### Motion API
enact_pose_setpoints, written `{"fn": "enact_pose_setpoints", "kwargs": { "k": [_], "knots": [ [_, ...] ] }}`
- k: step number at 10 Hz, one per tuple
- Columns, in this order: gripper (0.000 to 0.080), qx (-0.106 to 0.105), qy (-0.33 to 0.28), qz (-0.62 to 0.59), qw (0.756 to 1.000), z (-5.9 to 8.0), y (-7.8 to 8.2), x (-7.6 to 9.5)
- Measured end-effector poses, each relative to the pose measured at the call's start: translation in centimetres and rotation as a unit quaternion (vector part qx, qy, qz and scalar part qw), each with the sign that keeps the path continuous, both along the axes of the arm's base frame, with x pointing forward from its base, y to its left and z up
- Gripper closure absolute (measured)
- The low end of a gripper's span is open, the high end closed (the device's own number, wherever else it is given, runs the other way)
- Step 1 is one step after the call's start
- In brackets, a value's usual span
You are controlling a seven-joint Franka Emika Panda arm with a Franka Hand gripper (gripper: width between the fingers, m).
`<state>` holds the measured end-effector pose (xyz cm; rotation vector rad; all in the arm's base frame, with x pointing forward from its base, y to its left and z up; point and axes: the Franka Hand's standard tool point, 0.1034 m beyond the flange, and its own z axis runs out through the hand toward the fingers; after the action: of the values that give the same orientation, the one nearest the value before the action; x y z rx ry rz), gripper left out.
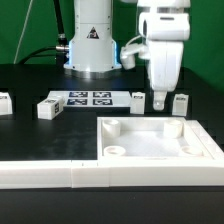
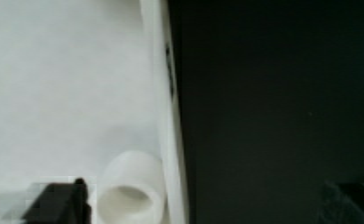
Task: Assemble one leg
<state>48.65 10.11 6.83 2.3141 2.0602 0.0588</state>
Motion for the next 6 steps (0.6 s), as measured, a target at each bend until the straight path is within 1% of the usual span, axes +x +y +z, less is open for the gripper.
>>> {"fn": "enact_pose_setpoints", "kwargs": {
  "k": [1,4,6],
  "knots": [
    [0.0150,0.003,-0.008,-0.002,1.000,0.33,-0.04,-0.23],
    [0.0150,0.004,-0.006,-0.028,1.000,0.11,-0.09,-0.31],
    [0.0150,0.011,-0.005,-0.121,0.993,0.09,-0.07,-0.37]
  ]
}}
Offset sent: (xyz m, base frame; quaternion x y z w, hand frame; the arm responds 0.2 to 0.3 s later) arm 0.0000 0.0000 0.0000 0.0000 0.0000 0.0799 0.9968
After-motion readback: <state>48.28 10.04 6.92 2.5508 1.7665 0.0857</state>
